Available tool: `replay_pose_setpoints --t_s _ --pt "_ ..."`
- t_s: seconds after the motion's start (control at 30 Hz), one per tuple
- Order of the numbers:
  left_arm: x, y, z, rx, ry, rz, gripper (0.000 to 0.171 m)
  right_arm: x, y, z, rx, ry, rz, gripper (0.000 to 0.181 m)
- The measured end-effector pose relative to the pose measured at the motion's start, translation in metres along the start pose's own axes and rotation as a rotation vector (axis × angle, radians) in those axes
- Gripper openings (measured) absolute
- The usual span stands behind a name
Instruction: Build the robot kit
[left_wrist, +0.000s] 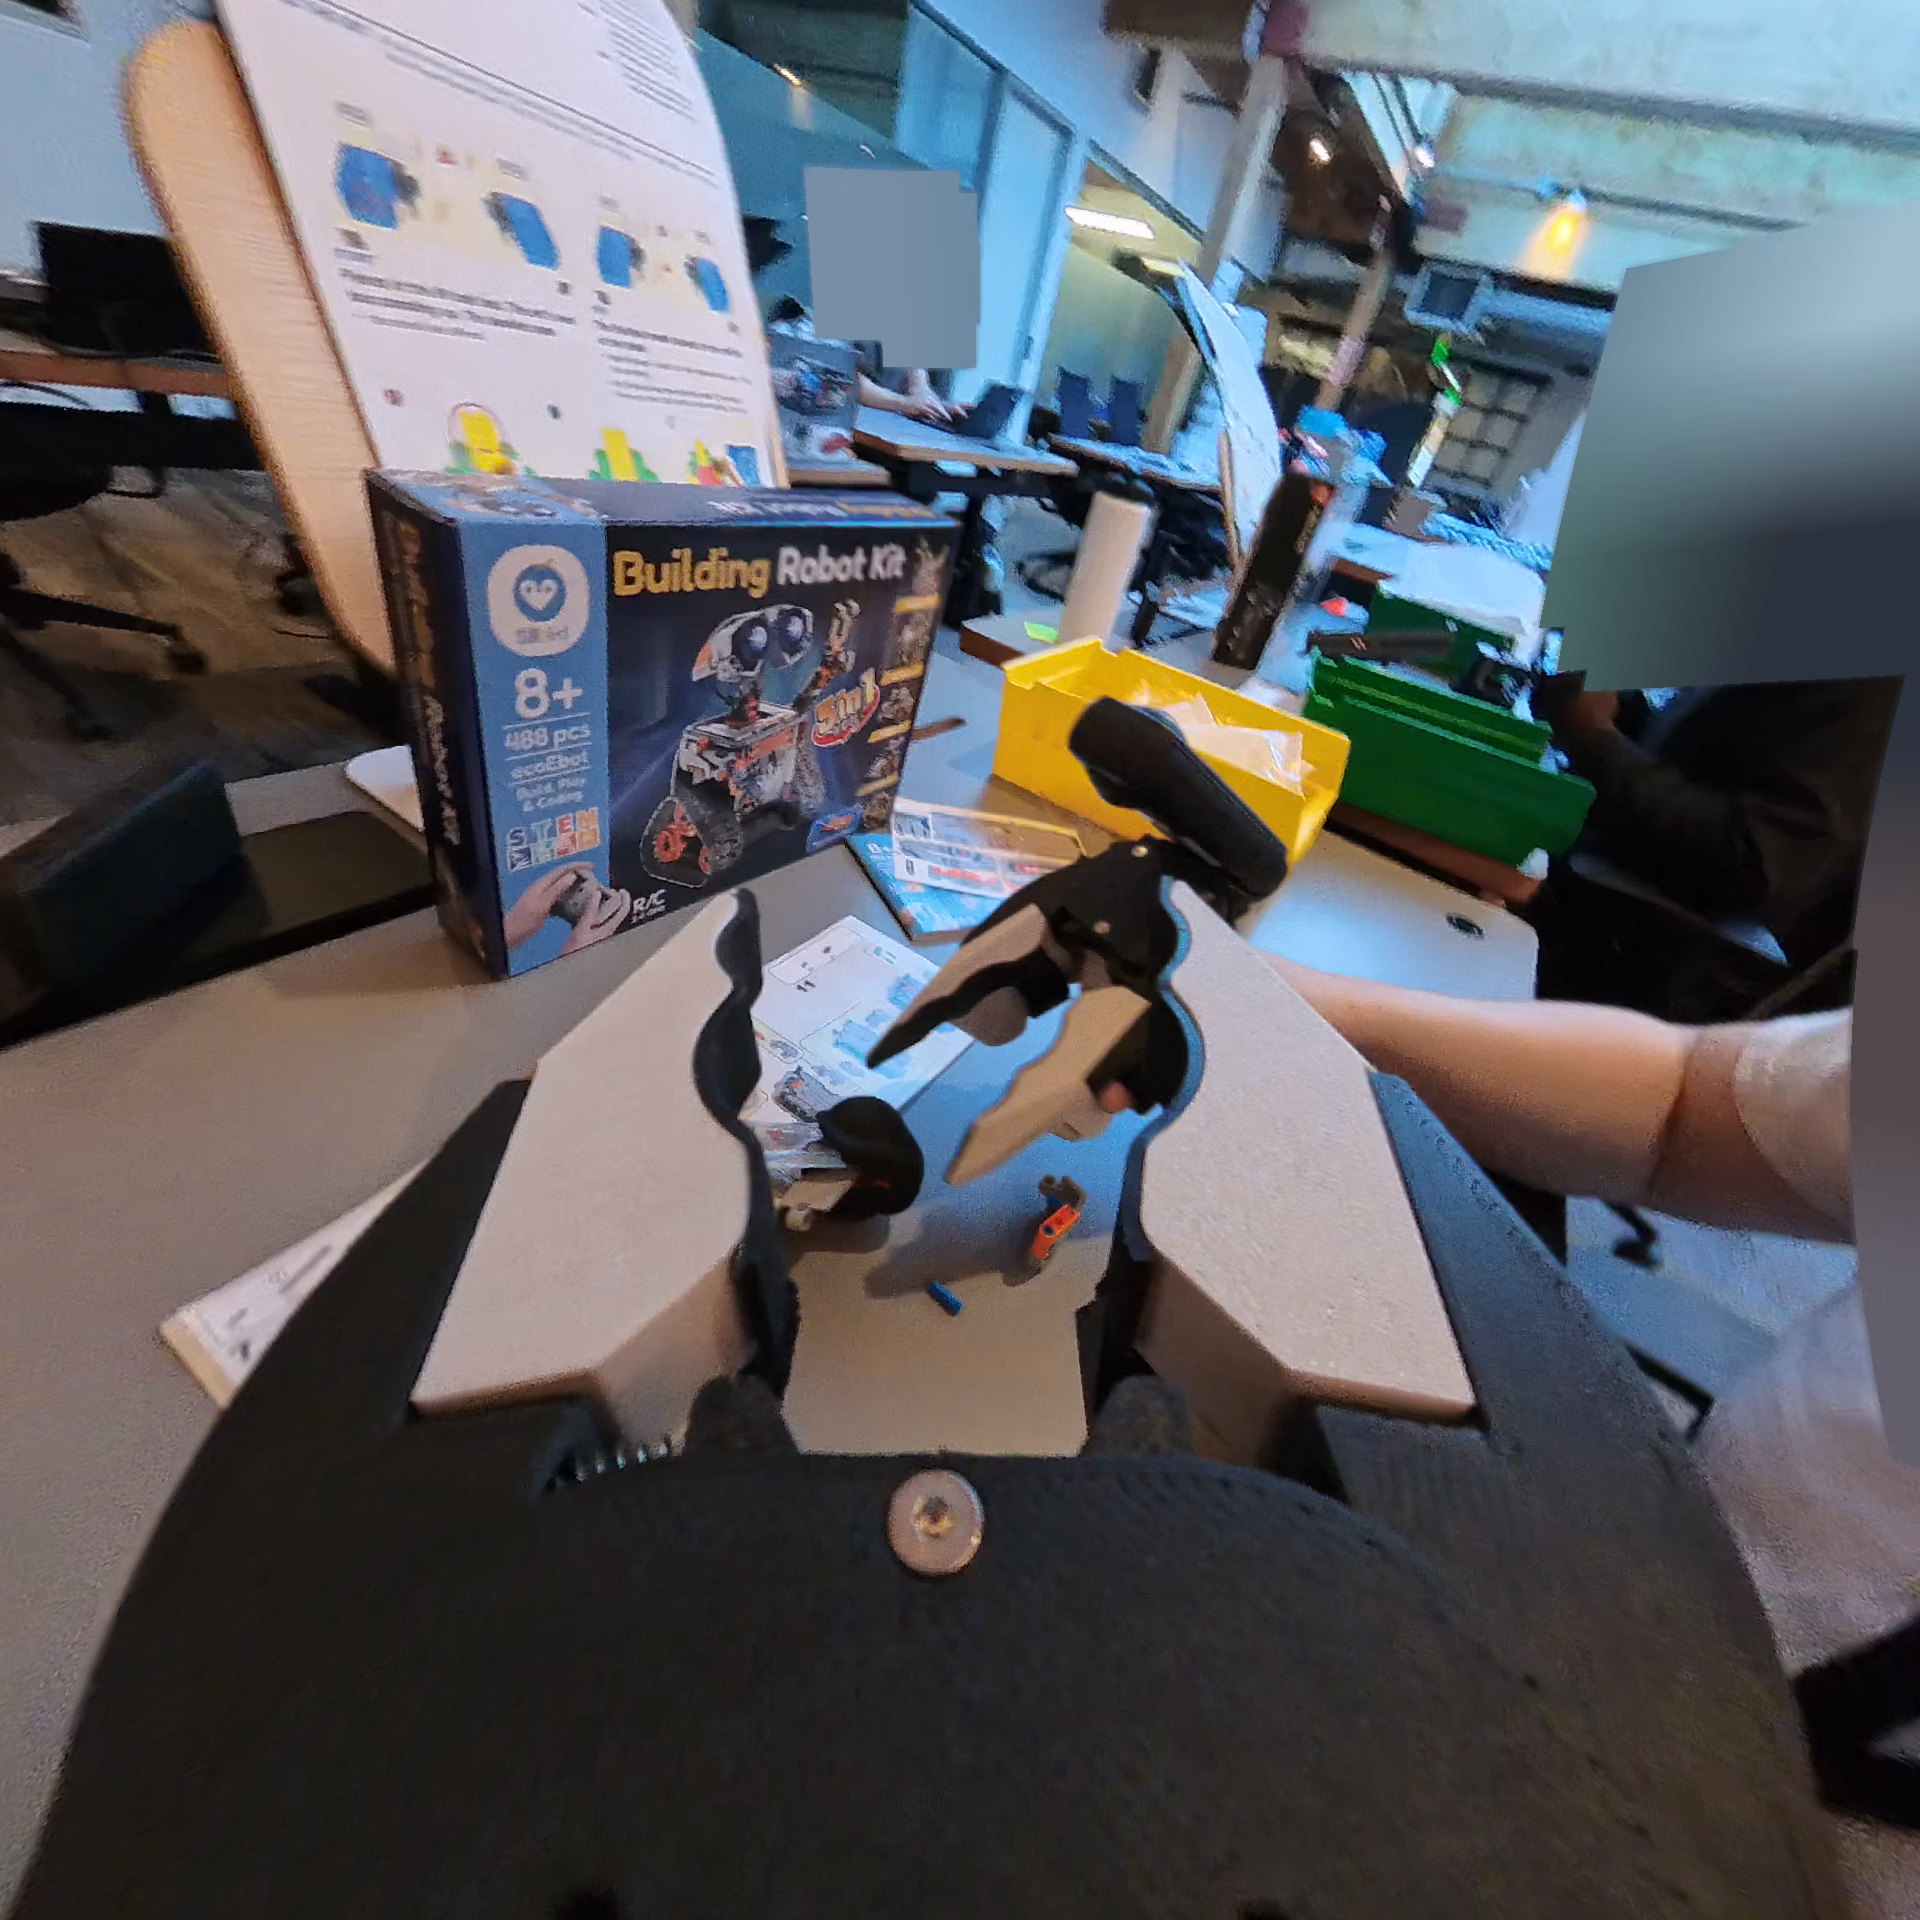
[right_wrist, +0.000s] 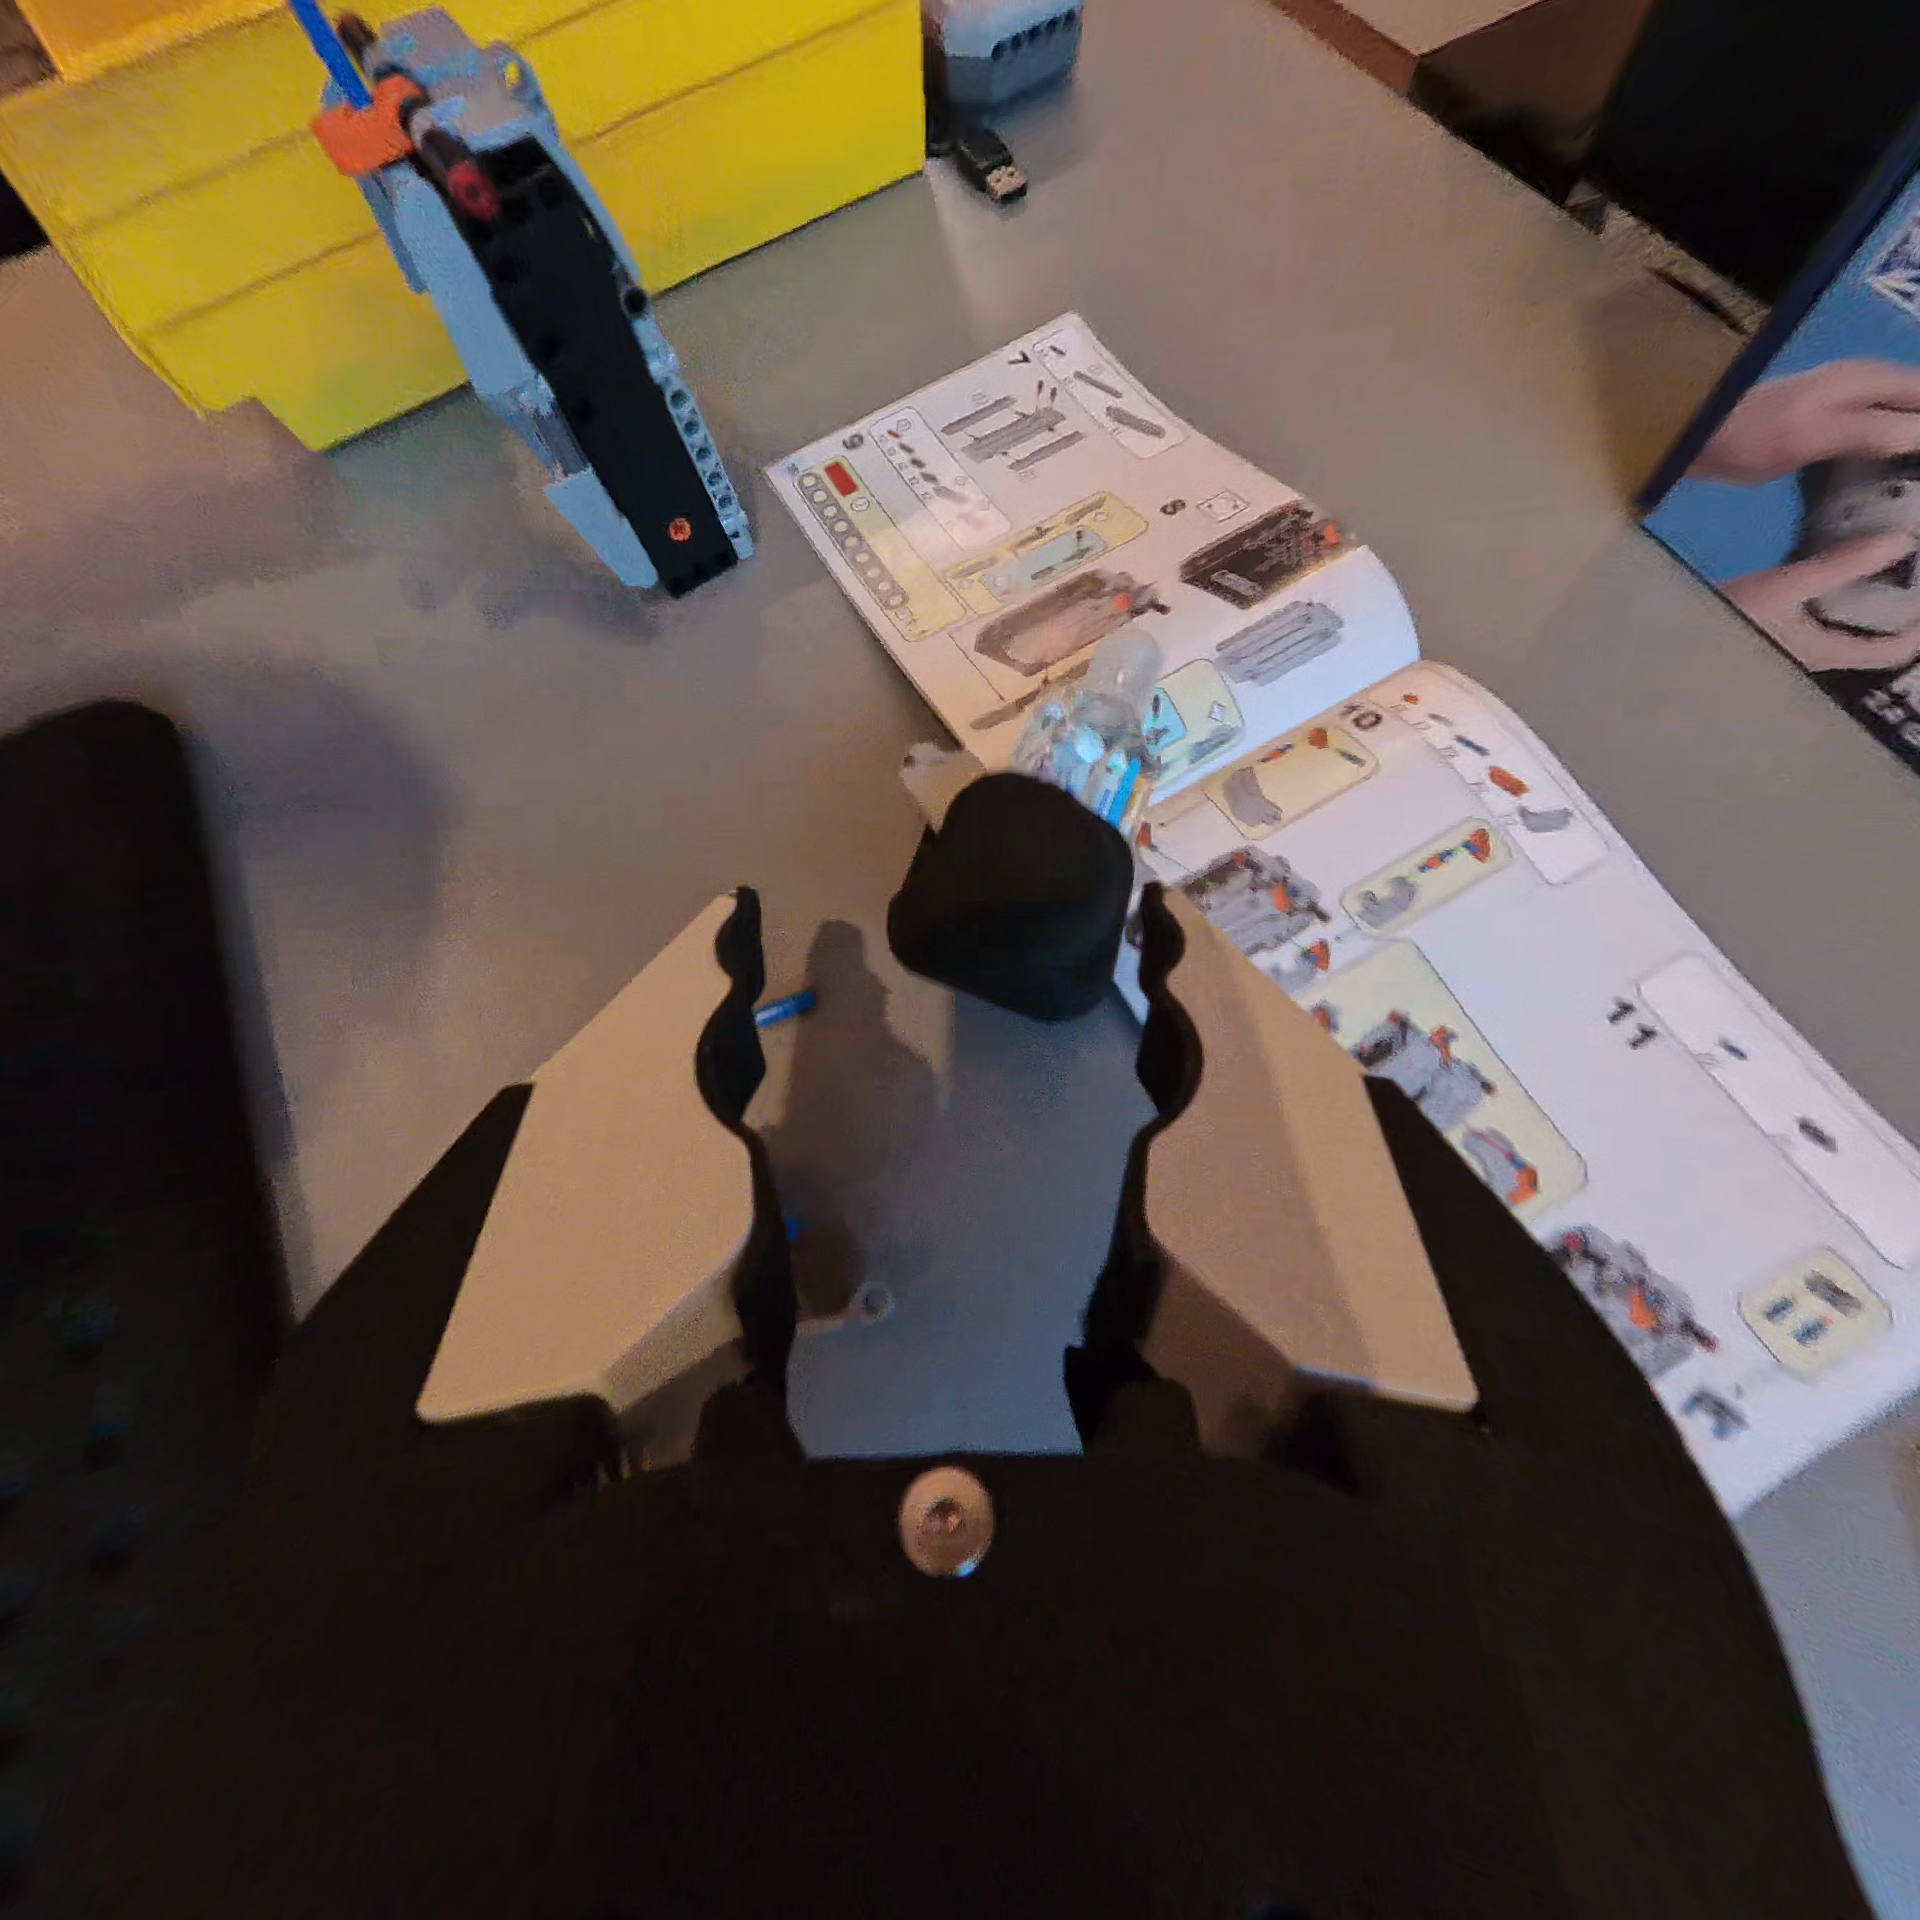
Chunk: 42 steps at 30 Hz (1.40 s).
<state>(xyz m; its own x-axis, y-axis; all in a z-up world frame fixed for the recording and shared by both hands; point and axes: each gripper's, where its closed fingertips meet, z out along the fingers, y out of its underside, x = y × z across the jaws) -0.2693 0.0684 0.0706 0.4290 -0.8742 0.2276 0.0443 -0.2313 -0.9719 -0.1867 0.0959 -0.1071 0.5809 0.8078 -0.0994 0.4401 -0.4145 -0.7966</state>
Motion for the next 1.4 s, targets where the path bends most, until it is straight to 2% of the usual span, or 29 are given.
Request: replay_pose_setpoints --t_s 0.07,0.13,0.2,0.27,0.37,0.43,0.5,0.6,0.67,0.77,1.07,1.23,1.33,1.4 --pt "0.004 0.005 -0.010 0.052 -0.059 -0.030 0.069 0.016 -0.018 0.005 -0.004 0.015 0.013 0.060" --pt "0.006 0.009 -0.017 0.107 -0.100 -0.060 0.065 0.039 -0.031 0.014 -0.079 0.044 0.063 0.058" --pt "0.004 0.021 -0.015 0.074 -0.139 -0.120 0.065 0.045 -0.033 0.027 -0.206 0.020 0.143 0.057" --pt "0.002 0.034 -0.014 0.014 -0.175 -0.155 0.066 0.034 -0.029 0.040 -0.314 -0.006 0.215 0.059" --pt "0.001 0.041 -0.020 0.015 -0.235 -0.162 0.062 0.034 -0.009 0.049 -0.468 0.135 0.138 0.056" --pt "0.002 0.044 -0.022 0.010 -0.250 -0.155 0.061 0.033 -0.005 0.056 -0.499 0.198 0.098 0.041" --pt "0.006 0.047 -0.021 -0.011 -0.232 -0.151 0.061 0.038 0.002 0.057 -0.560 0.262 0.062 0.034" --pt "0.009 0.048 -0.019 -0.023 -0.203 -0.159 0.060 0.036 0.001 0.057 -0.569 0.306 0.019 0.027" --pt "0.009 0.049 -0.019 -0.021 -0.191 -0.173 0.060 0.036 -0.003 0.057 -0.525 0.326 -0.007 0.023" --pt "0.003 0.052 -0.020 -0.013 -0.196 -0.192 0.060 0.034 -0.019 0.054 -0.371 0.302 0.029 0.018" --pt "-0.005 0.061 -0.012 -0.012 -0.189 -0.241 0.057 0.037 -0.050 0.021 0.153 0.094 0.354 0.016" --pt "-0.013 0.083 0.017 -0.091 -0.209 -0.209 0.061 0.041 -0.054 -0.002 0.353 -0.025 0.487 0.016" --pt "-0.014 0.107 0.051 -0.151 -0.217 -0.133 0.081 0.045 -0.045 -0.007 0.376 -0.043 0.552 0.016" --pt "-0.014 0.131 0.074 -0.237 -0.245 -0.115 0.084 0.046 -0.039 -0.007 0.377 -0.041 0.580 0.016"
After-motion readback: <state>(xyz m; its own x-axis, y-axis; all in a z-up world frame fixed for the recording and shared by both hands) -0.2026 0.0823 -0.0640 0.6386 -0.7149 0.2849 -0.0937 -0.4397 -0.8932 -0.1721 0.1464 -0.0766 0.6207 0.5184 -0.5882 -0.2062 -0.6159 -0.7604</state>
